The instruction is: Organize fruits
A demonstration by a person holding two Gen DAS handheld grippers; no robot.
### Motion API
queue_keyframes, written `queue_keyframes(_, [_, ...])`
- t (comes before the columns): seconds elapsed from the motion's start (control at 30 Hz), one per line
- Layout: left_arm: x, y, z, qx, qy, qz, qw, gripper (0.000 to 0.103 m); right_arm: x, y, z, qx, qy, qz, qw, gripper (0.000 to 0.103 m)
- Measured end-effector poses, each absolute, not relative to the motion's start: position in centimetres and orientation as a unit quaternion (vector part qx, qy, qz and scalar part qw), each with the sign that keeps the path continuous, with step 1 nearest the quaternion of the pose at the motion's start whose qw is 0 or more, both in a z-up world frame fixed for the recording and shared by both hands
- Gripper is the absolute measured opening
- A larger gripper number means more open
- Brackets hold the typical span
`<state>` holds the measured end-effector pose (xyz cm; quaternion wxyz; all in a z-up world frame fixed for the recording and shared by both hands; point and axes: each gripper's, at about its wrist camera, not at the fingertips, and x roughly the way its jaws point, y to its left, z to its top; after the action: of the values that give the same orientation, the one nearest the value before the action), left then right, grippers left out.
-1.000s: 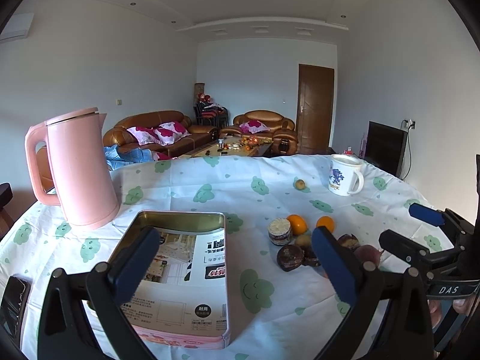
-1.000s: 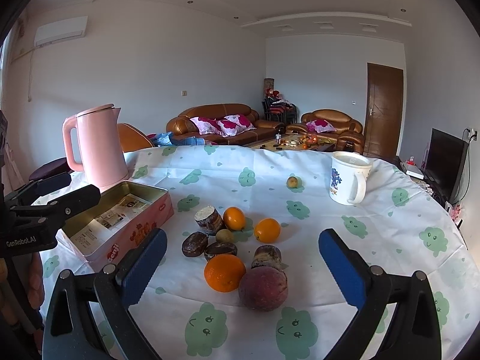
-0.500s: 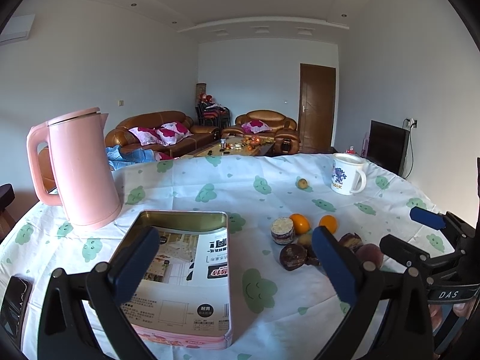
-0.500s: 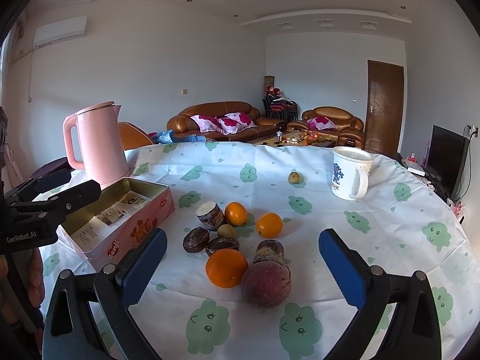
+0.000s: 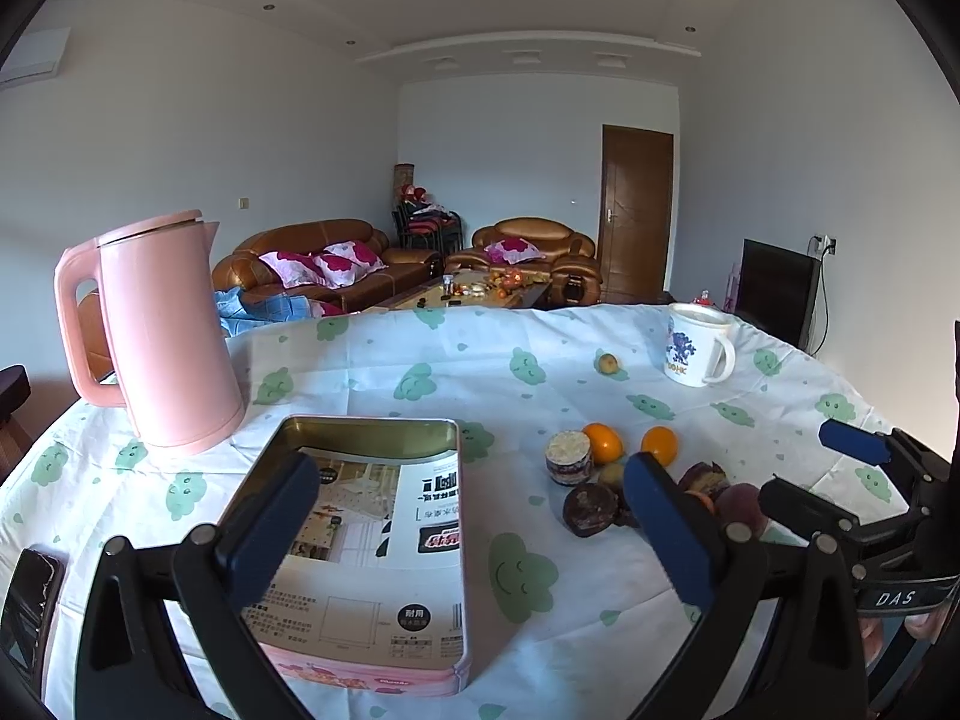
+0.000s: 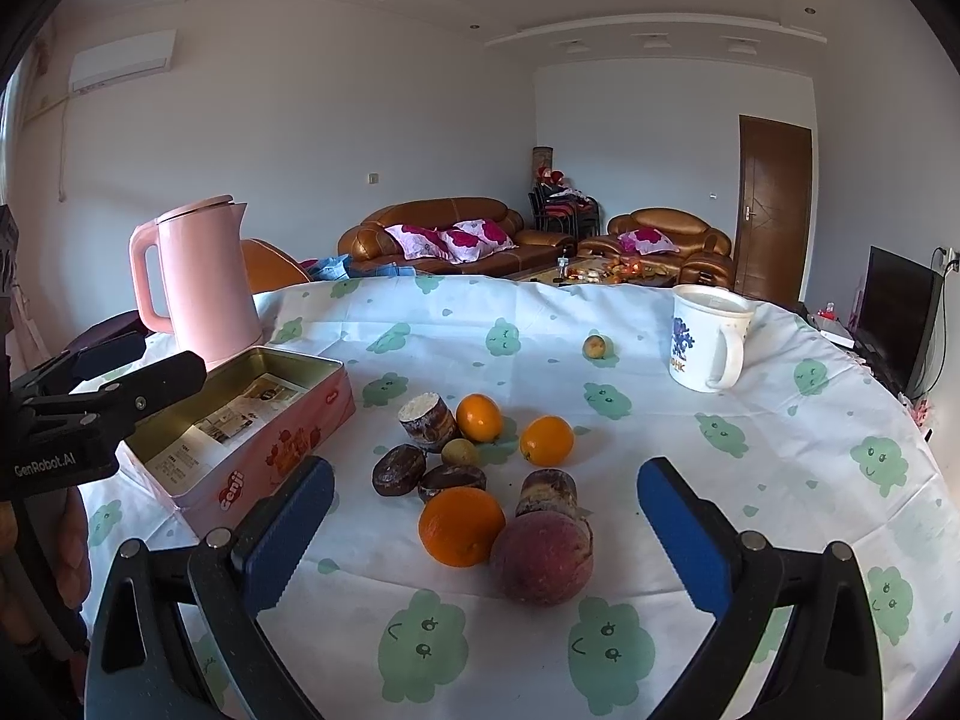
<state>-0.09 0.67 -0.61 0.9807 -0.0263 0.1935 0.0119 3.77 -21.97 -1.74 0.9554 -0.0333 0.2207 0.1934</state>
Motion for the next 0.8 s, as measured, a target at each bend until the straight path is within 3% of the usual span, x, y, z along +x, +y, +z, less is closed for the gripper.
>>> queue_keyframes(0.7, [1.4, -2.3, -2.9, -0.017, 0.232, -0.031, 0.972, 0.103, 5.7, -24.9, -4.9, -0.035, 0.256, 0.142, 0.956, 0.102])
queue_keyframes(0.8, [2.0, -3.4, -3.5, -0.011, 0.242, -0.045, 0.969, 0.103, 6.4, -25.4, -5.6, -0.027, 0.272, 0.145, 0.951, 0.095])
